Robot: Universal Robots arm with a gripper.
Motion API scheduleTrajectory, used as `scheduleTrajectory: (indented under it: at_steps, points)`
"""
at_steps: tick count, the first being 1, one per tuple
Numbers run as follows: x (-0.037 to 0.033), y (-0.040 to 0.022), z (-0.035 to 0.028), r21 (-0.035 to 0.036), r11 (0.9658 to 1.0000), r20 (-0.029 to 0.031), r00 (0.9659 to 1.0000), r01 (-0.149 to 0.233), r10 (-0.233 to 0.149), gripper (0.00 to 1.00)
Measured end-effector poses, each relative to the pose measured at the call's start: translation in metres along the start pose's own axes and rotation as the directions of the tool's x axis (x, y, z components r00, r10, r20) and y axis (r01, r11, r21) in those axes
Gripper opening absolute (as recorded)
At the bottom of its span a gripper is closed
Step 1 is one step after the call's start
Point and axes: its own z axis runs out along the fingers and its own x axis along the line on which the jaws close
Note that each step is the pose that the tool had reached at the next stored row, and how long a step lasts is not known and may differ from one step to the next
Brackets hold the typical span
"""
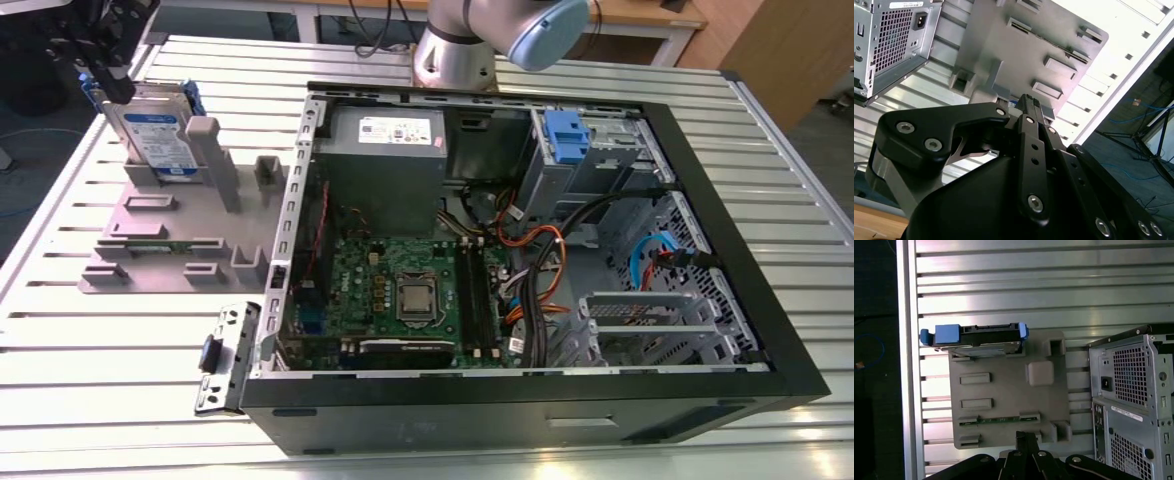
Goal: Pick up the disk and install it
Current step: 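Reach for the disk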
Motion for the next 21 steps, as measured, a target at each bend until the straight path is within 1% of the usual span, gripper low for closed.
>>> scheduleTrajectory:
  at_steps: [11,21]
  points:
    - [0.0019,0.0006,0.0014,0.0,1.0,0.0001,1.0,0.0,0.0,0.1]
    - [0.0026,0.0095,0.0019,0.0001,1.0,-0.0001,1.0,0.0,0.0,0.1]
